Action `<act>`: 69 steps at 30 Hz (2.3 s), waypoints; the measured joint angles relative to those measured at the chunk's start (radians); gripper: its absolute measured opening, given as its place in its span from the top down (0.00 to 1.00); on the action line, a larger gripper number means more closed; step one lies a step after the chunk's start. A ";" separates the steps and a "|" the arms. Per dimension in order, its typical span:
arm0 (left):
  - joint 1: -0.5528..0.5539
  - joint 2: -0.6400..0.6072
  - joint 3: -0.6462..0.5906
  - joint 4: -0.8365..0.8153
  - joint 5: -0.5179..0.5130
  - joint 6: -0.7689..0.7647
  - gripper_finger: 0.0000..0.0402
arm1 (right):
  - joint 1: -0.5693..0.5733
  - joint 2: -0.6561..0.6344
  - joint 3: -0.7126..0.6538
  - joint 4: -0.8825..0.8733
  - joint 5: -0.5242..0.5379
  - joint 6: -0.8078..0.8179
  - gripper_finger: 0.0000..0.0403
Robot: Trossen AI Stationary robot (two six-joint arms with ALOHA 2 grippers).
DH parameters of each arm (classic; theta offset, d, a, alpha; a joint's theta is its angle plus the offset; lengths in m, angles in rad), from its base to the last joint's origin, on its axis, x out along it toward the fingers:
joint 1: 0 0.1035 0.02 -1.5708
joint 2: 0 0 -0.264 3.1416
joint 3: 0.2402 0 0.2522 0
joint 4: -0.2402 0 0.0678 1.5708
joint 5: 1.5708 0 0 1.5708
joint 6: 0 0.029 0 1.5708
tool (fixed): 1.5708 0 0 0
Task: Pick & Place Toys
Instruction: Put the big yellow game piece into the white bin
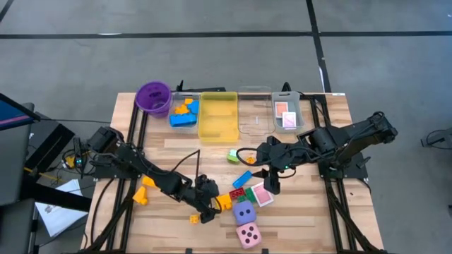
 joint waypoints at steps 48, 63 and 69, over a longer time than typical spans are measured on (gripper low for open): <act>-0.039 0.227 0.001 0.186 -0.140 -0.077 0.17 | -0.002 0.000 -0.001 -0.014 0.002 0.000 0.58; -0.037 0.143 -0.003 0.239 -0.083 -0.146 0.32 | -0.002 0.000 -0.001 -0.013 0.032 0.000 0.58; -0.024 -0.041 -0.002 0.155 -0.122 -0.008 0.35 | -0.002 0.000 -0.001 -0.005 0.033 -0.007 0.58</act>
